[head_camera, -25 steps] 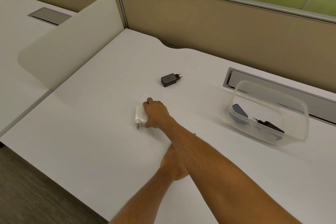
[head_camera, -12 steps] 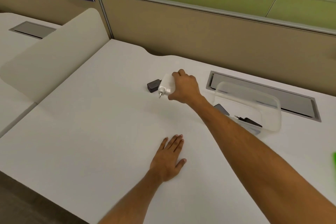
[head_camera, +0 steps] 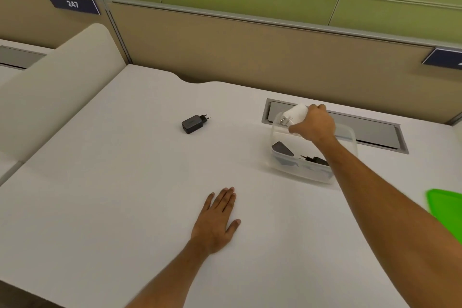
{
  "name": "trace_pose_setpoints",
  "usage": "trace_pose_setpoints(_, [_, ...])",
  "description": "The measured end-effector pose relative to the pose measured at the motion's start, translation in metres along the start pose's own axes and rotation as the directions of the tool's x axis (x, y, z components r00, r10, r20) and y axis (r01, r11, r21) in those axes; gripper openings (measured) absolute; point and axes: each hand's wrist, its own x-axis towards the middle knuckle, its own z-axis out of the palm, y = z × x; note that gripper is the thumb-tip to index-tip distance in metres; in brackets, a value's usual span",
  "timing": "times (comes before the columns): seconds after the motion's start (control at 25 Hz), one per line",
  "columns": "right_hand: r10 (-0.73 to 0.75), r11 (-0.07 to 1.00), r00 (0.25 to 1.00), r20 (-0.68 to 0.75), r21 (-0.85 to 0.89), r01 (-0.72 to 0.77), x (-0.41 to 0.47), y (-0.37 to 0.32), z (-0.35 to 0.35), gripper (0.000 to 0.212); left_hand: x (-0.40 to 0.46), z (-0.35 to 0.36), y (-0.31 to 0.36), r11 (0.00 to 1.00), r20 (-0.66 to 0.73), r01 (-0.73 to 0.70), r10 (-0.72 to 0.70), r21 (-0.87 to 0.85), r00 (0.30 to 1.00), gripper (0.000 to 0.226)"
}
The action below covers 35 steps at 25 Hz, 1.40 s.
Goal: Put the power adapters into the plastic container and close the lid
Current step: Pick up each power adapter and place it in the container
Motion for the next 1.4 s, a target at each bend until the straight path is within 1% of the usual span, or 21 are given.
trace_pose_setpoints(0.16, [0.137, 0.99, 0.989, 0.05, 0.01, -0.138, 0.002, 0.037, 0.006, 0.077, 0.0, -0.001, 0.001, 1.0, -0.005, -0.007, 0.007, 0.005, 1.0, 0.064])
trace_pose_setpoints(0.48, [0.255, 0.966, 0.956, 0.146, 0.007, -0.259, 0.004, 0.068, 0.027, 0.072, 0.001, 0.001, -0.001, 1.0, 0.011, -0.001, 0.001, 0.0, 1.0, 0.065])
trace_pose_setpoints(0.64, [0.276, 0.959, 0.942, 0.193, 0.013, -0.284, 0.002, 0.072, 0.035, 0.07, 0.001, 0.001, 0.0, 1.0, 0.015, 0.001, -0.001, 0.009, 1.0, 0.064])
trace_pose_setpoints(0.8, [0.296, 0.954, 0.934, 0.201, -0.005, -0.301, 0.001, 0.075, 0.042, 0.069, 0.001, 0.001, -0.001, 1.0, 0.028, 0.005, -0.005, 0.005, 1.0, 0.064])
trace_pose_setpoints(1.0, [0.293, 0.955, 0.928, 0.23, -0.025, -0.295, -0.003, 0.075, 0.044, 0.06, 0.001, 0.0, -0.001, 1.0, 0.03, 0.008, -0.008, 0.012, 1.0, 0.065])
trace_pose_setpoints(1.04, [0.297, 0.954, 0.931, 0.213, -0.034, -0.297, -0.002, 0.072, 0.04, 0.056, 0.001, 0.001, -0.001, 1.0, 0.03, 0.007, -0.007, 0.008, 1.0, 0.065])
trace_pose_setpoints(1.08, [0.297, 0.955, 0.941, 0.163, -0.039, -0.295, 0.0, 0.068, 0.034, 0.049, 0.0, 0.001, -0.001, 1.0, 0.029, 0.008, -0.008, 0.001, 1.0, 0.065])
trace_pose_setpoints(1.16, [0.268, 0.963, 0.963, -0.017, -0.017, -0.268, 0.007, 0.053, 0.02, 0.028, 0.001, 0.001, -0.001, 1.0, 0.029, 0.008, -0.007, -0.005, 1.0, 0.065])
trace_pose_setpoints(1.2, [0.236, 0.972, 0.966, -0.106, 0.007, -0.236, 0.01, 0.042, 0.014, 0.021, 0.001, 0.002, -0.001, 1.0, 0.031, 0.007, -0.007, -0.002, 0.999, 0.066])
trace_pose_setpoints(1.28, [0.136, 0.991, 0.965, -0.224, 0.032, -0.132, 0.013, 0.014, 0.007, 0.019, 0.0, 0.002, -0.002, 1.0, 0.035, 0.007, -0.007, -0.001, 0.999, 0.066])
trace_pose_setpoints(1.32, [0.076, 0.997, 0.965, -0.25, 0.027, -0.072, 0.014, -0.001, 0.008, 0.021, 0.0, 0.002, -0.002, 1.0, 0.036, 0.008, -0.008, -0.001, 0.999, 0.066])
trace_pose_setpoints(1.4, [-0.044, 0.999, 0.969, -0.243, -0.006, 0.043, 0.014, -0.033, 0.014, 0.022, 0.001, 0.002, -0.003, 1.0, 0.036, 0.009, -0.009, 0.001, 0.999, 0.067])
